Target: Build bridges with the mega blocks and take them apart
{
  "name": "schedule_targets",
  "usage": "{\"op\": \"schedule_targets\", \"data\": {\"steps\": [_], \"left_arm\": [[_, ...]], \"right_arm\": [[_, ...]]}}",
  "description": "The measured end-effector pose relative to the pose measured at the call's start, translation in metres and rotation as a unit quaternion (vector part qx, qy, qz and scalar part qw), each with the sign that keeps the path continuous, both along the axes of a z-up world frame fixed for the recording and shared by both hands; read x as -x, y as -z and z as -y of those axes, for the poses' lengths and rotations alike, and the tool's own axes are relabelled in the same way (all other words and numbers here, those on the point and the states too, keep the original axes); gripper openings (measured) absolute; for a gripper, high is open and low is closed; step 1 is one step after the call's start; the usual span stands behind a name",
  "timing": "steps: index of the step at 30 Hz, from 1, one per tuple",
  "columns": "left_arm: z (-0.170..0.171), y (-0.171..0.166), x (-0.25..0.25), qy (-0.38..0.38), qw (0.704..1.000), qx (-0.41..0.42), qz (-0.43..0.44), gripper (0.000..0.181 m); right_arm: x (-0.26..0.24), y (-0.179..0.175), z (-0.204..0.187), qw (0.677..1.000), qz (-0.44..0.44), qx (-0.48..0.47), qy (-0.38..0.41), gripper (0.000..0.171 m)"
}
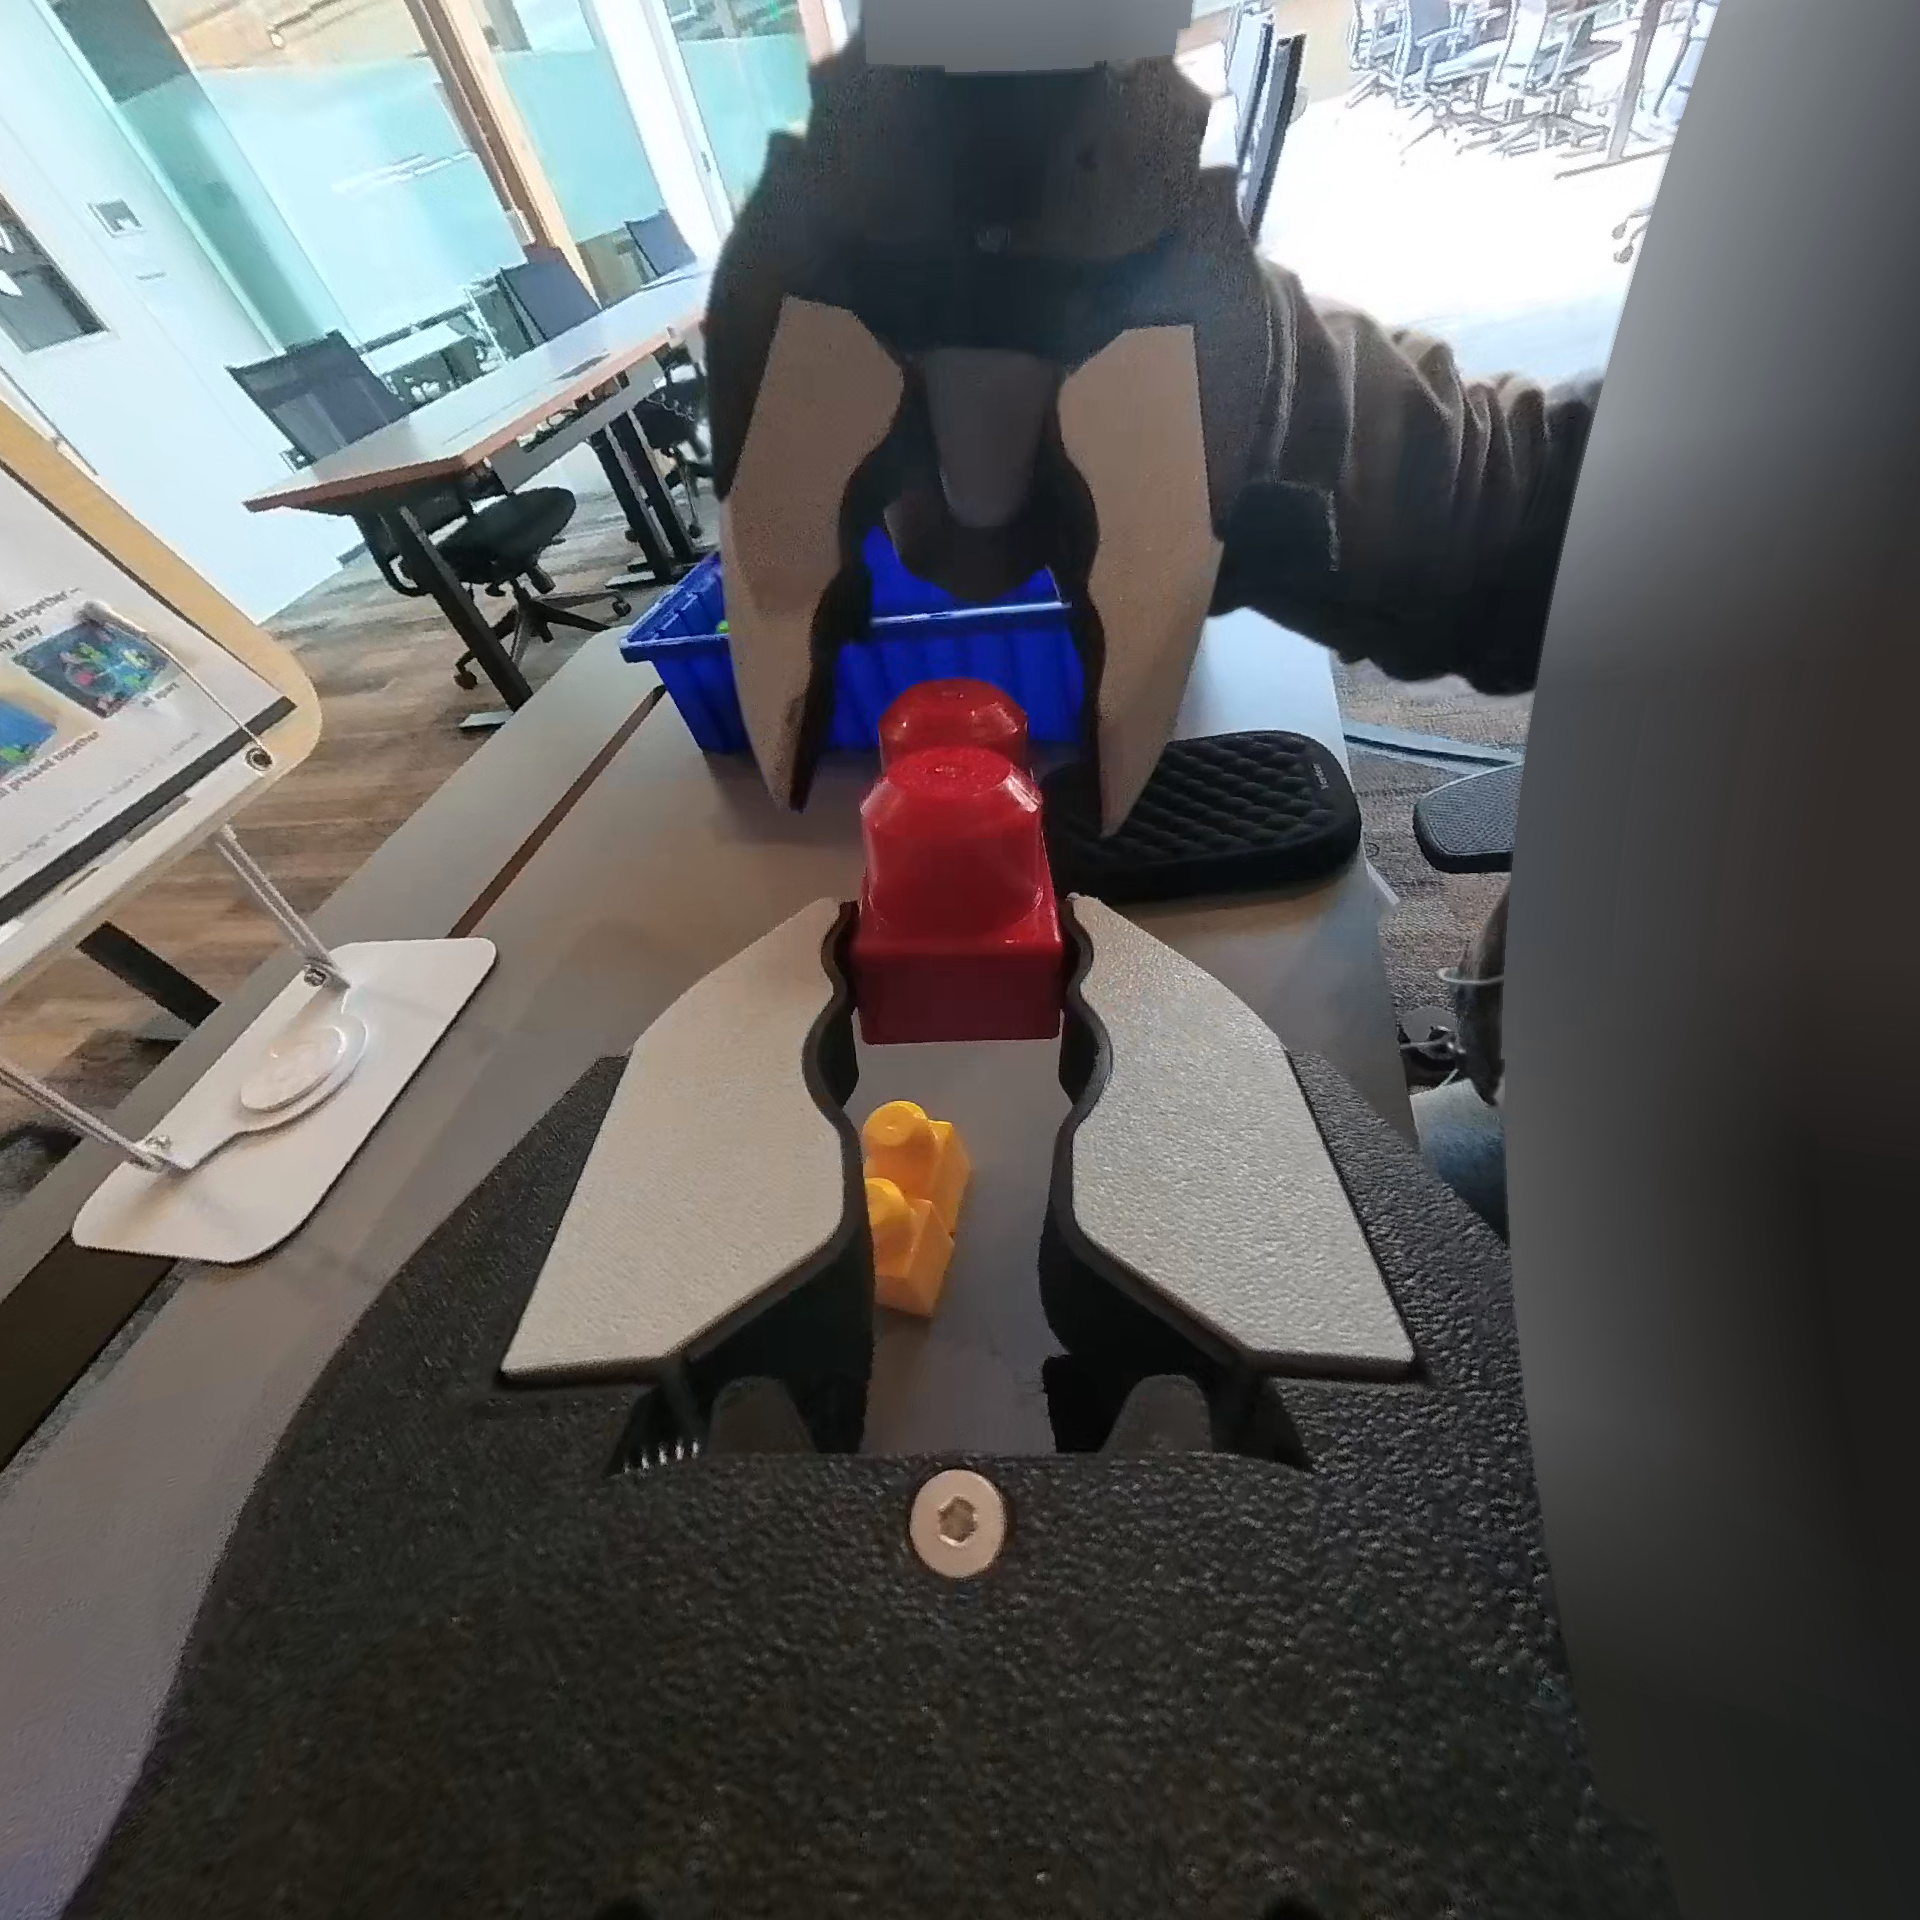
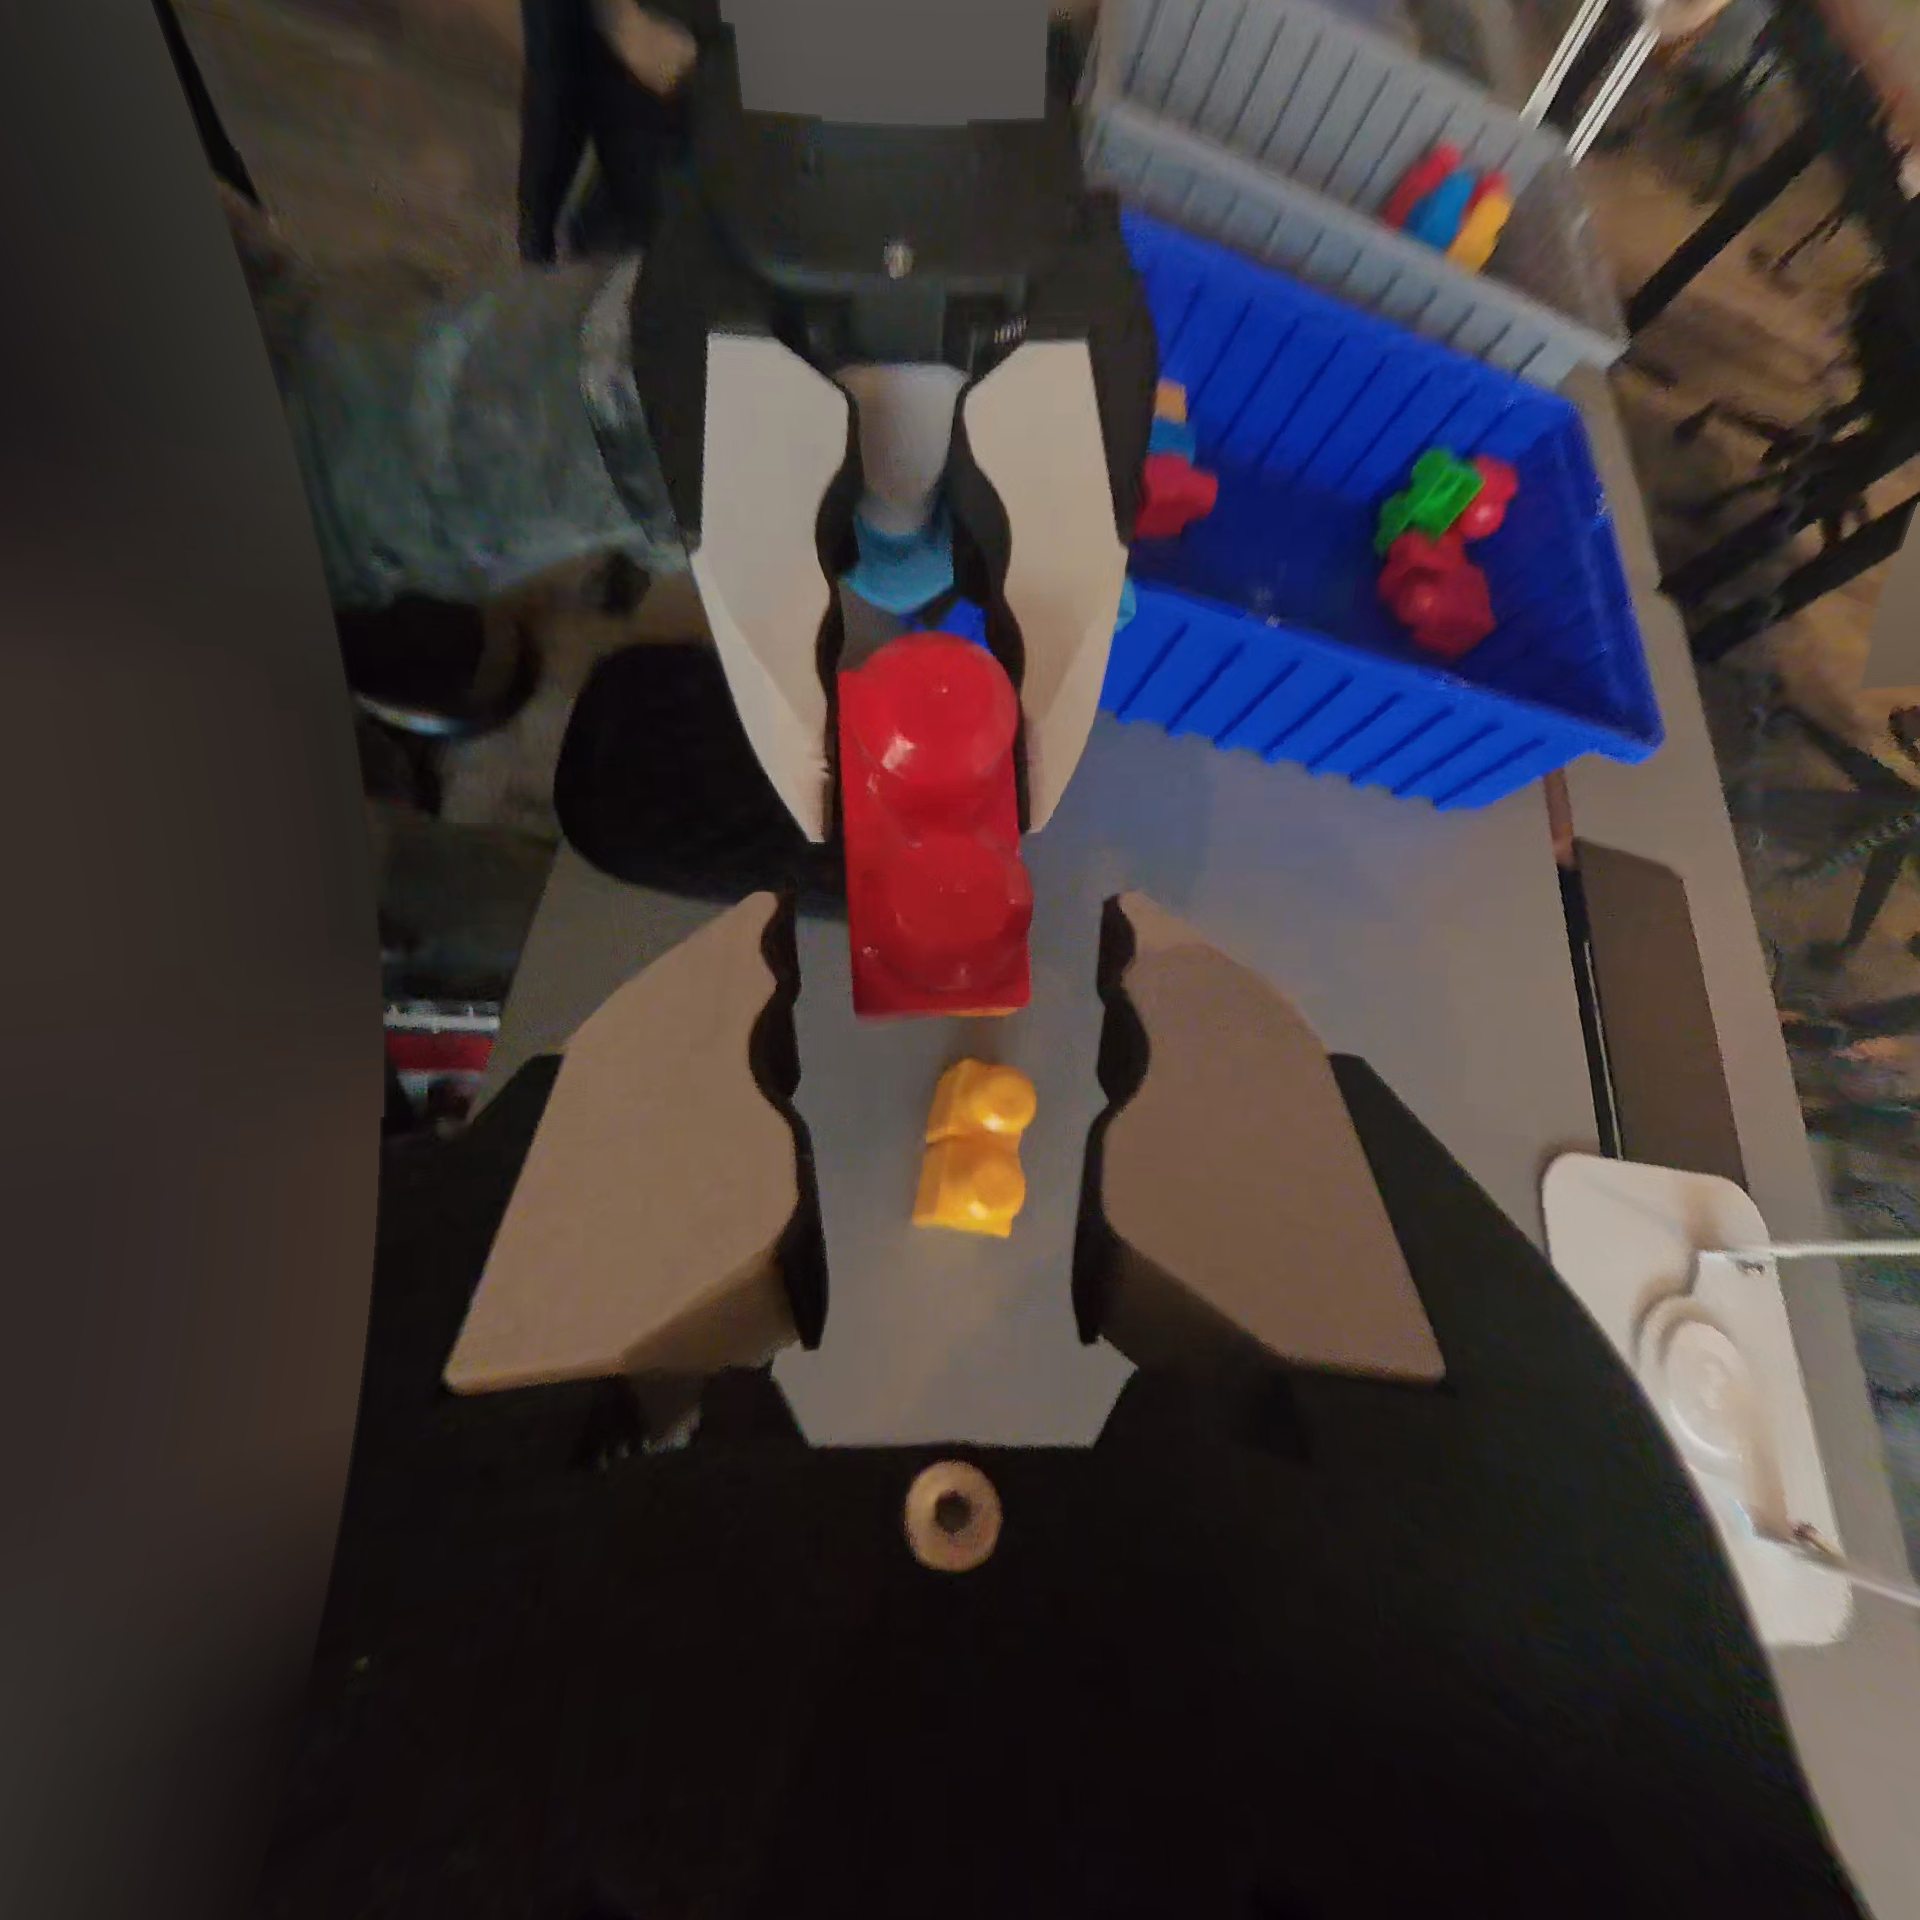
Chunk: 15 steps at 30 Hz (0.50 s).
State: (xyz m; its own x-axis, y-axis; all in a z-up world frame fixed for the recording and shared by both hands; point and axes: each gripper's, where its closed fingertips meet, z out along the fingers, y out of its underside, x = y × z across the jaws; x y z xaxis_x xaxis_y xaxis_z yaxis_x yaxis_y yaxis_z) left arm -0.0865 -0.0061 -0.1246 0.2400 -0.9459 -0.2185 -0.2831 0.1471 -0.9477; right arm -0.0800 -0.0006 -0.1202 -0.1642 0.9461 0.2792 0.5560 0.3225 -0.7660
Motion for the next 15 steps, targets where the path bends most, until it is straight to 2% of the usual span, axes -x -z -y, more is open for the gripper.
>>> {"op": "schedule_targets", "data": {"steps": [3, 8, 15], "left_arm": [[-0.002, 0.006, -0.004, -0.008, 1.000, 0.009, -0.016, 0.036], [-0.005, 0.012, -0.009, -0.016, 0.999, 0.020, -0.023, 0.036], [-0.007, 0.016, -0.010, -0.016, 0.999, 0.031, -0.012, 0.035]], "right_arm": [[-0.002, 0.009, 0.001, 0.996, 0.091, -0.009, -0.012, 0.047], [-0.007, 0.023, -0.004, 0.970, 0.244, -0.015, -0.011, 0.044], [-0.002, 0.027, -0.005, 0.948, 0.319, -0.021, -0.016, 0.038]]}}
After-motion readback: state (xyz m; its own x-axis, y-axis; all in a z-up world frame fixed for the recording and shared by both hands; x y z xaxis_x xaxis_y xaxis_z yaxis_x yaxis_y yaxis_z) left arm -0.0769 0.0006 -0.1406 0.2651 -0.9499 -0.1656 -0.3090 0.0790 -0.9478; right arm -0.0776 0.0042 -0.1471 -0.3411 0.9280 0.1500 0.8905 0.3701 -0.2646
